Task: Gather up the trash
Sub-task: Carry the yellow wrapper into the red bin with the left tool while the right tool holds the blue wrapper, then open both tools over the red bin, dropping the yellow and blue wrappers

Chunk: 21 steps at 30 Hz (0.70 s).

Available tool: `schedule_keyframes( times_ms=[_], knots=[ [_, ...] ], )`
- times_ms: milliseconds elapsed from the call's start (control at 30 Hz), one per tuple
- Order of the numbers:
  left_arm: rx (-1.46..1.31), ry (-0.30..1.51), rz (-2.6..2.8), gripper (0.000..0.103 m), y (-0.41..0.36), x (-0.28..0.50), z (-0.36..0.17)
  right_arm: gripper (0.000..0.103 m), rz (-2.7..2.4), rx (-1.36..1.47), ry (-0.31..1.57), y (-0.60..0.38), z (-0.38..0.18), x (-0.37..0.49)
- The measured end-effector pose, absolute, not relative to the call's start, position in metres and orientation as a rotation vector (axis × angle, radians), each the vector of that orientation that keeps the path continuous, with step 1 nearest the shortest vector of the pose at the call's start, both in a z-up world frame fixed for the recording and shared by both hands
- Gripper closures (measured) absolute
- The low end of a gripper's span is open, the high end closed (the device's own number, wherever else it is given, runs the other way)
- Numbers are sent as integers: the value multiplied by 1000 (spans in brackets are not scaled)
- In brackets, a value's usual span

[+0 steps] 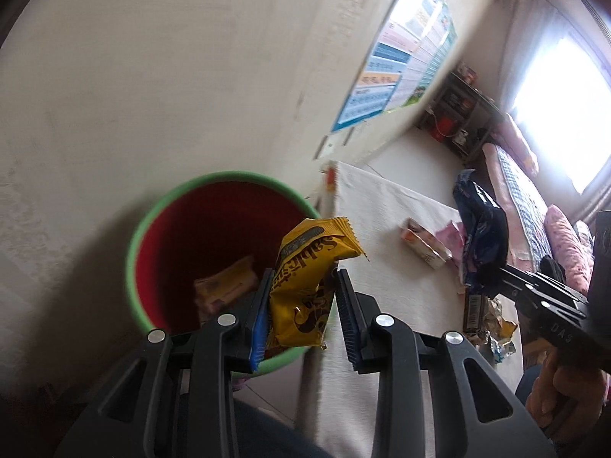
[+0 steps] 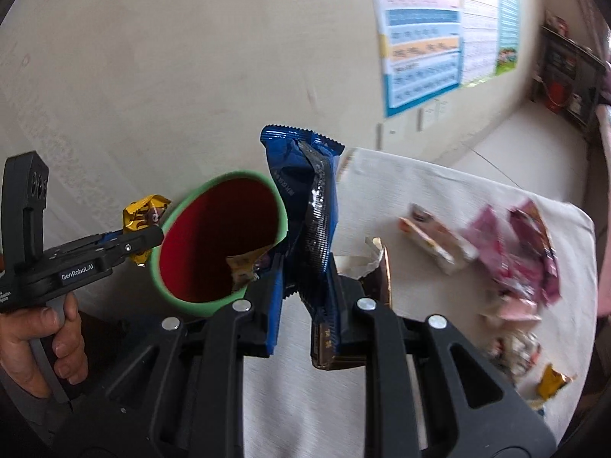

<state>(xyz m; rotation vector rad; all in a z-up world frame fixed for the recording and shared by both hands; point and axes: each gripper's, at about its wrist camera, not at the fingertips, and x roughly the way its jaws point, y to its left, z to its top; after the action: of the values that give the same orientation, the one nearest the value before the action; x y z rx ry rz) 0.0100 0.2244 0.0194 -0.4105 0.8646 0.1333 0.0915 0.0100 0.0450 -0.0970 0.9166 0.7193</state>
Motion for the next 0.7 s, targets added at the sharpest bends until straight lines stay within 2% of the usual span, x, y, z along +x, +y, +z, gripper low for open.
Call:
schedule_keyframes(
  times_ms=[300, 700],
  knots=[
    [-404, 869, 177, 72, 258, -5, 24, 83, 830, -136, 934, 85, 41, 84],
    [-443, 875, 201, 70, 290, 3, 14, 82, 842, -213, 967, 129, 19, 89]
  ],
)
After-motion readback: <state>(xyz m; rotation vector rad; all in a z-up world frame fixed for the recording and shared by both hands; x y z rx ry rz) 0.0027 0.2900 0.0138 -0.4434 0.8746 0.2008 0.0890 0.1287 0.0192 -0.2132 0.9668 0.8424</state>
